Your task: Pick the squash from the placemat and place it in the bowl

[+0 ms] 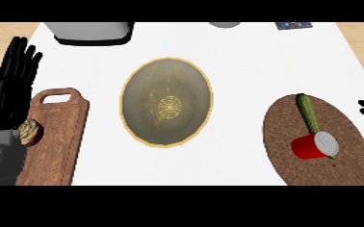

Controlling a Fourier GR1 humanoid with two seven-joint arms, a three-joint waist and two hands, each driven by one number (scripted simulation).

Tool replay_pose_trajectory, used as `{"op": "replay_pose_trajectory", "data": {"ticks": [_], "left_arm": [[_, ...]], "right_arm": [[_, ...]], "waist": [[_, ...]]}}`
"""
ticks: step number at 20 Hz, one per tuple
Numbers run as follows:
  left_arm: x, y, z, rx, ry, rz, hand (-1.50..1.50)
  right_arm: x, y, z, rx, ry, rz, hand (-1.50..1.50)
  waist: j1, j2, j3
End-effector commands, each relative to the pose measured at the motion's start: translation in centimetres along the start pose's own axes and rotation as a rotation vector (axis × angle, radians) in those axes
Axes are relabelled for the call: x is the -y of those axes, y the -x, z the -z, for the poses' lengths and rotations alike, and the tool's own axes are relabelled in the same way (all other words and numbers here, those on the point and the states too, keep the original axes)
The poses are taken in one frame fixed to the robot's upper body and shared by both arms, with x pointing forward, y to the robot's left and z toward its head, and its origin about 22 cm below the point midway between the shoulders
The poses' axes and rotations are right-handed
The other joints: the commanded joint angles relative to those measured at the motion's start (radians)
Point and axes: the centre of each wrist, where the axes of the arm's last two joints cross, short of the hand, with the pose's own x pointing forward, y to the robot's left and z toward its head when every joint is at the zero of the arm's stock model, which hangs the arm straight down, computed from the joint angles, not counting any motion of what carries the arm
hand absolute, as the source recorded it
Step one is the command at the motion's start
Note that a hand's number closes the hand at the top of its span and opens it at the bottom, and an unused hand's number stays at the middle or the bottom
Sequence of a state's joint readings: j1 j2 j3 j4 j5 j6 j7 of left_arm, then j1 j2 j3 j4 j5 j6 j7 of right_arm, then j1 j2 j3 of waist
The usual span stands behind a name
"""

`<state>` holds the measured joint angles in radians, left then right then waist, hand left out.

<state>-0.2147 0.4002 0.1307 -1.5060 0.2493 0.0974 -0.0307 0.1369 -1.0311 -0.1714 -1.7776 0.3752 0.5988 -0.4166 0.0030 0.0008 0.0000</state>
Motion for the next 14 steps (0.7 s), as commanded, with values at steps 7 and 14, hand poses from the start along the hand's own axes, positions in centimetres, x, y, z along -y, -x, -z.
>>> {"op": "replay_pose_trajectory", "data": {"ticks": [7, 14], "left_arm": [[0.6, 0.8, 0.9, 0.013, 0.001, -0.001, 0.00], [-0.2, -0.6, 1.0, 0.009, 0.016, 0.001, 0.00]], "right_arm": [[-4.1, 3.0, 4.3, -0.024, -0.048, 0.015, -1.50], [-6.7, 5.9, 5.6, -0.065, -0.057, 0.008, -1.50]], "waist": [[0.000, 0.001, 0.000], [0.001, 0.001, 0.001]]}}
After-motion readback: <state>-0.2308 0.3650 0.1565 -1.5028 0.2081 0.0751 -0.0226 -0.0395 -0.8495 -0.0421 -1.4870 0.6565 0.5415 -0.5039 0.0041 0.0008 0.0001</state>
